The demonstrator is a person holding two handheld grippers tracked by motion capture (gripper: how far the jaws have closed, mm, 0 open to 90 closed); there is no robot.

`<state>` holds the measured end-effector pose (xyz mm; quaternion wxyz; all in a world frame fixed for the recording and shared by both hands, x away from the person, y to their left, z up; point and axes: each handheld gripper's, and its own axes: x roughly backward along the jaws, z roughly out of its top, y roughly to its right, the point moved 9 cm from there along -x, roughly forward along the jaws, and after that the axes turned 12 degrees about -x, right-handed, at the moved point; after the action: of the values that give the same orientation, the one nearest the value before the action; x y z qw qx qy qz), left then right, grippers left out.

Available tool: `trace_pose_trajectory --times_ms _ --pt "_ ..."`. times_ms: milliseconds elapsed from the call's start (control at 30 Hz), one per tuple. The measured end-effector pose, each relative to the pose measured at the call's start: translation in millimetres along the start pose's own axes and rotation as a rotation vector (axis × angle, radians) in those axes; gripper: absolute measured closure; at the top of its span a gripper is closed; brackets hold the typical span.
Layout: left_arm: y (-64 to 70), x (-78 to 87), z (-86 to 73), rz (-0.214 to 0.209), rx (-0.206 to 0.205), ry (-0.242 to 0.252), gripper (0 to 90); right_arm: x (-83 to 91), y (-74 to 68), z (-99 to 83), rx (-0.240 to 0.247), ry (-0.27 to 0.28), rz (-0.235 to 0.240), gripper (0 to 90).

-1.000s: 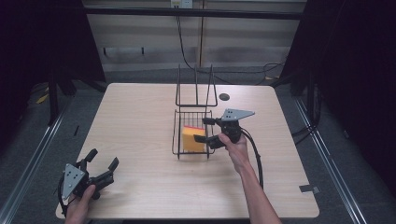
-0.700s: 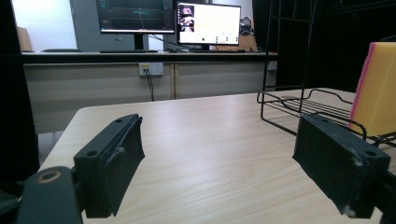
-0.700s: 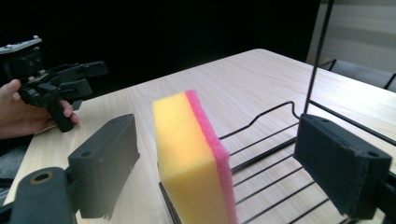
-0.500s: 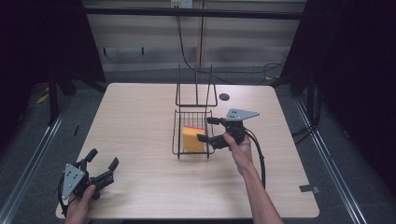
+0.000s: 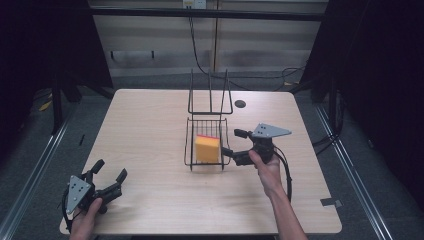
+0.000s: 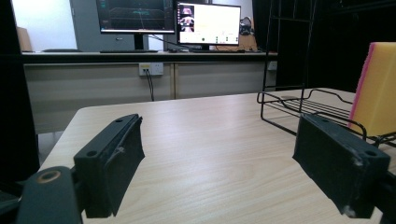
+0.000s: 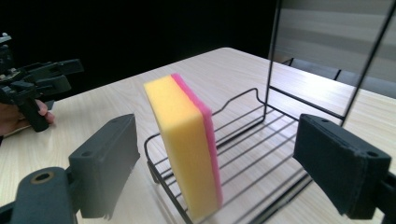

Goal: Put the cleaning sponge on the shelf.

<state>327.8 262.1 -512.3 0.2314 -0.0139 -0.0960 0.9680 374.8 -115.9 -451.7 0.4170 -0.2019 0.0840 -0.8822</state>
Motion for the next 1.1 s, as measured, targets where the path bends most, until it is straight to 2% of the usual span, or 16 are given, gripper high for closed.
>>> trace_pose_trajectory --times_ms 67,133,200,300,433,467,533,633,667,700,733,767,800,833,900,1100 --pt "-0.1 -0.1 -0.1 0.001 -0.002 -0.001 15.5 3.0 0.0 -1.3 -0.001 0.004 -0.002 13.3" --pt "-0.1 -0.1 -0.1 0.0 -0.001 -0.002 15.5 13.8 5.0 -5.8 -0.022 0.026 -0.041 13.1" --pt "-0.1 -0.1 -0.1 0.0 -0.001 -0.002 15.5 16.4 5.6 -7.4 -0.026 0.025 -0.041 13.1" --pt "-0.1 -0.1 -0.1 0.001 -0.002 -0.001 15.5 32.9 8.6 -14.1 -0.039 0.048 -0.063 13.0" --pt "-0.1 -0.1 -0.1 0.0 -0.001 -0.002 15.5 43.1 11.7 -20.9 -0.047 0.057 -0.096 13.0" --pt "-0.1 -0.1 -0.1 0.0 -0.002 -0.002 15.5 50.2 15.7 -25.6 -0.057 0.067 -0.135 13.0" --pt "-0.1 -0.1 -0.1 0.001 -0.002 -0.002 15.5 57.6 18.6 -30.1 -0.07 0.072 -0.164 13.0" --pt "-0.2 -0.1 -0.1 0.001 -0.002 -0.002 15.4 64.5 19.5 -35.3 -0.074 0.07 -0.176 13.1" --pt "-0.1 -0.1 -0.1 0.001 -0.001 -0.001 15.4 70.7 20.9 -41.5 -0.066 0.072 -0.216 13.1" --pt "-1.1 -0.3 -0.1 0.005 -0.009 -0.002 15.4 72.9 21.4 -43.8 -0.059 0.069 -0.234 13.1" --pt "-1.2 -0.2 -0.3 0.006 -0.01 -0.004 15.5 76.2 23.2 -45.1 -0.045 0.082 -0.266 13.2" --pt "-1.0 -0.3 -0.1 0.006 -0.008 -0.002 15.5 79.2 23.5 -46.1 -0.051 0.105 -0.281 13.2" --pt "-1.0 -0.3 -0.1 0.006 -0.008 -0.002 15.5 81.6 22.7 -47.7 -0.065 0.117 -0.273 13.0" --pt "-1.0 -0.3 -0.1 0.006 -0.008 -0.002 15.5 83.2 22.5 -50.7 -0.073 0.114 -0.272 13.0" --pt "-0.9 -0.3 -0.1 0.005 -0.007 -0.002 15.5 86.0 23.2 -57.6 -0.064 0.117 -0.3 13.2" --pt "-0.5 -0.3 0.0 0.005 -0.003 -0.001 15.5 92.7 25.9 -82.0 -0.074 0.082 -0.351 13.4"
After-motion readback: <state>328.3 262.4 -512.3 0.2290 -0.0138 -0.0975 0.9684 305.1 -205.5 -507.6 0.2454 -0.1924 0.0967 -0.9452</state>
